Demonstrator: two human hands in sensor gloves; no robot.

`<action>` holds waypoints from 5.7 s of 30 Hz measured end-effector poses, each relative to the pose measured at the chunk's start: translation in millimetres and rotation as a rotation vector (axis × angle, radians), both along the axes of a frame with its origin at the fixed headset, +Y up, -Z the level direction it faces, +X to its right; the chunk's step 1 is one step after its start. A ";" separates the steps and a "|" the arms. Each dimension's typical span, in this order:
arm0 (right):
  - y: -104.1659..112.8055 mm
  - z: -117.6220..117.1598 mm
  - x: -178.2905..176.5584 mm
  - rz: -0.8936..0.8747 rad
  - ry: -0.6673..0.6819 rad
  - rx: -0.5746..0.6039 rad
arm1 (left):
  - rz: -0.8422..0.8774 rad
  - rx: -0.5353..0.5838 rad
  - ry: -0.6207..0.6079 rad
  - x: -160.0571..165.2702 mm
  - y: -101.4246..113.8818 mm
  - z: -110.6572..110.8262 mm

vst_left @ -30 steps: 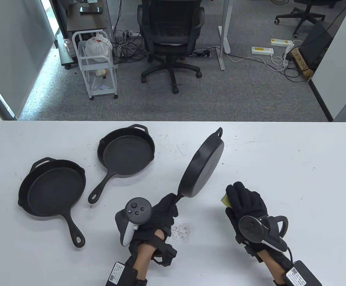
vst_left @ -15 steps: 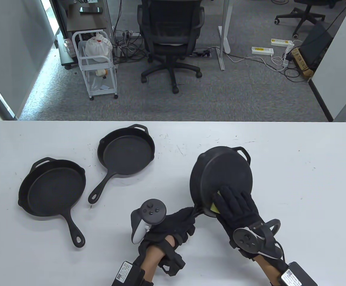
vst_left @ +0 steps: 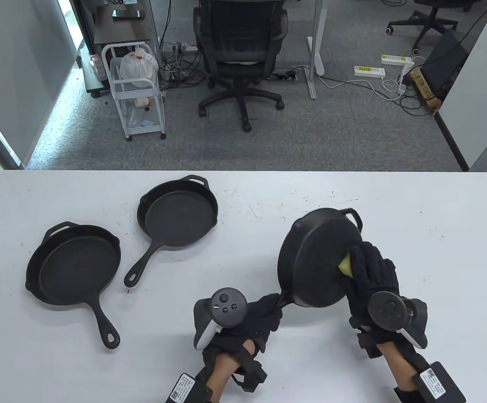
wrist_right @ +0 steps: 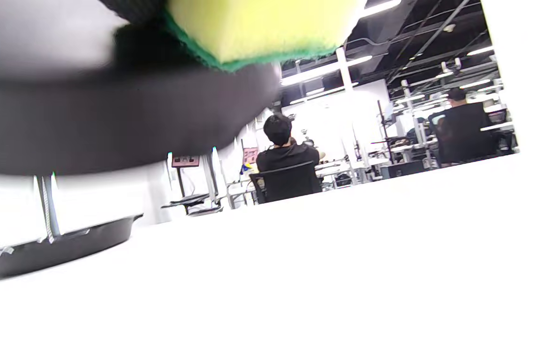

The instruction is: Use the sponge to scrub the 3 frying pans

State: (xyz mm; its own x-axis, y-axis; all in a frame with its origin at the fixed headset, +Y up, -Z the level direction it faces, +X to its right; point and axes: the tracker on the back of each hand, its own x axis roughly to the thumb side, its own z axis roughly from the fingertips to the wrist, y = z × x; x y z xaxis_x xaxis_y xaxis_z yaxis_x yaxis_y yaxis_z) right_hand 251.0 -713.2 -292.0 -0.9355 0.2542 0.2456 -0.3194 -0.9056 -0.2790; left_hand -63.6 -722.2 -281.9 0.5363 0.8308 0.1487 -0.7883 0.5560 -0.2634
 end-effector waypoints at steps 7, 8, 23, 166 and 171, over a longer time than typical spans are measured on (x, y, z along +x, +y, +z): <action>9.3 30.1 -56.3 0.170 0.198 0.187 | -0.033 -0.013 -0.032 -0.6 1.0 0.1; 13.9 34.4 -61.2 0.180 0.204 0.219 | -0.089 -0.002 -0.076 4.1 1.4 0.3; 6.0 5.8 10.9 -0.062 -0.031 -0.012 | -0.176 0.095 -0.088 14.3 8.2 6.3; -20.6 -6.5 -4.1 0.075 -0.018 -0.252 | -0.953 -0.156 0.655 -192.4 -24.7 -122.1; -22.3 -6.6 -7.6 0.091 -0.005 -0.254 | -0.767 -0.168 0.691 -191.9 -27.9 -120.0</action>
